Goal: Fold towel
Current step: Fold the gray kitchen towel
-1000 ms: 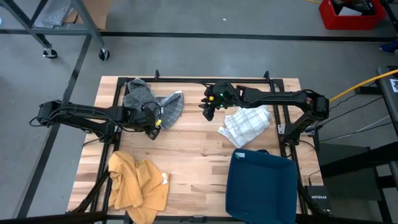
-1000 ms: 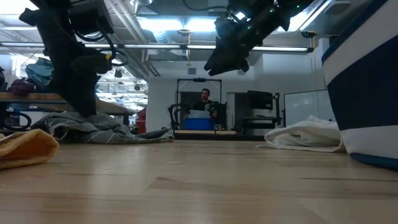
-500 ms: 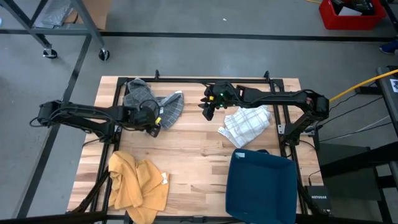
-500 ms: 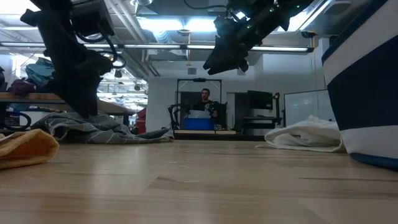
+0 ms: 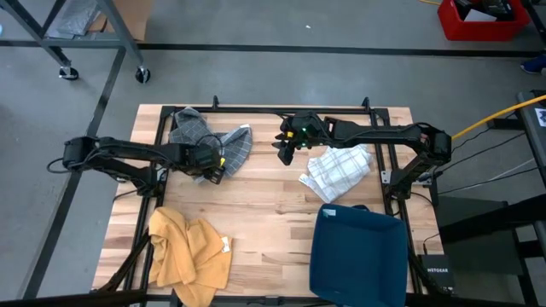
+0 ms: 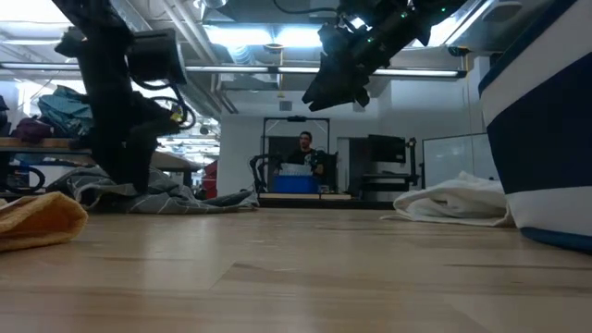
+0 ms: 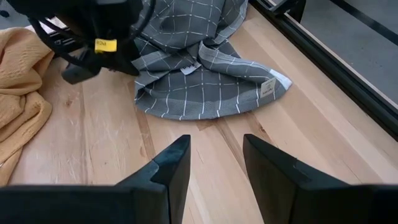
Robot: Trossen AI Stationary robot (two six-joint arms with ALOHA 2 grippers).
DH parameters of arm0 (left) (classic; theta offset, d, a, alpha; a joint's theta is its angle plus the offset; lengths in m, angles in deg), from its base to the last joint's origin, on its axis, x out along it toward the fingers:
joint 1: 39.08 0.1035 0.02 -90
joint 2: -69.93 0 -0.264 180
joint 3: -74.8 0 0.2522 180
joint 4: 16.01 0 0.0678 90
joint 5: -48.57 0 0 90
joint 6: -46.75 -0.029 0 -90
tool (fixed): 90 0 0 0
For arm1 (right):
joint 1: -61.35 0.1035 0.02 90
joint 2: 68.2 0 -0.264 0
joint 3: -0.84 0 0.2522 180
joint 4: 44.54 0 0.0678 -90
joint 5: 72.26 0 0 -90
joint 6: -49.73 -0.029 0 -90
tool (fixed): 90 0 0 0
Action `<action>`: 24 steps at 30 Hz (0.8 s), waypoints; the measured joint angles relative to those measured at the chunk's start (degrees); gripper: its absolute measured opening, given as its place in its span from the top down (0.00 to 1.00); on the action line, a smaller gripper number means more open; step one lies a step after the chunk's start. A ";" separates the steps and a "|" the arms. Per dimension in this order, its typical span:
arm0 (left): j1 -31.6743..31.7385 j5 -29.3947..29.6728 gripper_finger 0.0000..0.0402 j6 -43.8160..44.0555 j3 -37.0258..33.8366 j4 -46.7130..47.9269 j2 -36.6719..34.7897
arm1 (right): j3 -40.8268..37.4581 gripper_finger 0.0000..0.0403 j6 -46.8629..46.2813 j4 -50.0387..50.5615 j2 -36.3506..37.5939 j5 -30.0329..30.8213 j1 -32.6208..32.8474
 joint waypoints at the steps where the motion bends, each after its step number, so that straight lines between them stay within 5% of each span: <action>1: 0.19 -0.01 0.72 -0.98 0.00 -1.26 0.73 | 0.00 0.62 0.00 0.00 0.00 0.00 0.00; 8: 0.43 -1.89 0.97 -4.20 0.69 -6.46 1.99 | 0.00 0.62 0.00 0.02 0.00 0.00 0.00; 24: 0.58 -6.36 1.00 -17.46 20.97 -5.39 -11.66 | 0.00 0.62 0.31 -0.11 0.00 0.00 0.00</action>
